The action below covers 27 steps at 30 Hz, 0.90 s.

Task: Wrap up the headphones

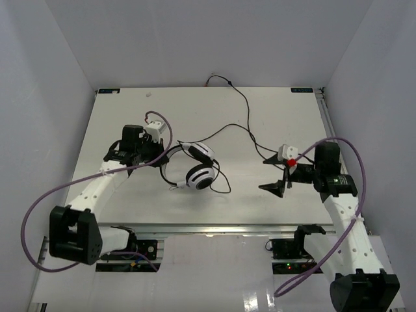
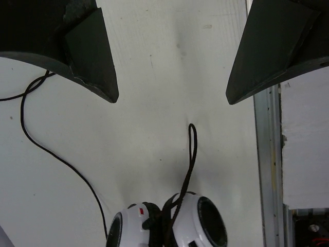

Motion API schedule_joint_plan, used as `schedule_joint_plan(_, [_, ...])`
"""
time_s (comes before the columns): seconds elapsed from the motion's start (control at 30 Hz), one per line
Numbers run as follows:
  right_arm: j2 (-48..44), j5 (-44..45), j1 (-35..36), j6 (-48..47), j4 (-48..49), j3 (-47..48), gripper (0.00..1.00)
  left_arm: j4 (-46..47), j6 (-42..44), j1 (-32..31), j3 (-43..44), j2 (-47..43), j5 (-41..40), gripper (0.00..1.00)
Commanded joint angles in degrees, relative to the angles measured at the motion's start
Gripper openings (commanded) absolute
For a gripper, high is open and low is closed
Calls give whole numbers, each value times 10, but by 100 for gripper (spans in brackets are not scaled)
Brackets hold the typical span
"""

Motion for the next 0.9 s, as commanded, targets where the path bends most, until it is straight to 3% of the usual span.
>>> schedule_joint_plan(0.0, [92,140,114,242,183,89,94,1,-48,-23,-23,-74,33,0])
schedule_joint_plan(0.1, [183,177,175,315,205,172,94,-3,-42,-32,-38,-89,33,0])
schedule_joint_plan(0.2, [245,156,211,354,229,229,91,-11,-33,-42,-38,-102,39,0])
schedule_joint_plan(0.27, [299,101,218,313,233,269,90,-21,-28,-48,-35,-117,42,0])
schedule_joint_plan(0.37, [335,28,226,173,228,296,90,-31,-27,-51,-30,-139,62,0])
schedule_joint_plan(0.5, [439,0,266,-55,144,343,95,-46,-40,-60,-20,-160,91,0])
schedule_joint_plan(0.6, [511,11,304,-125,95,398,96,-60,-50,-67,-12,-180,117,0])
schedule_joint_plan(0.87, [621,-12,336,-87,150,465,96,-81,-77,-75,10,-235,154,0])
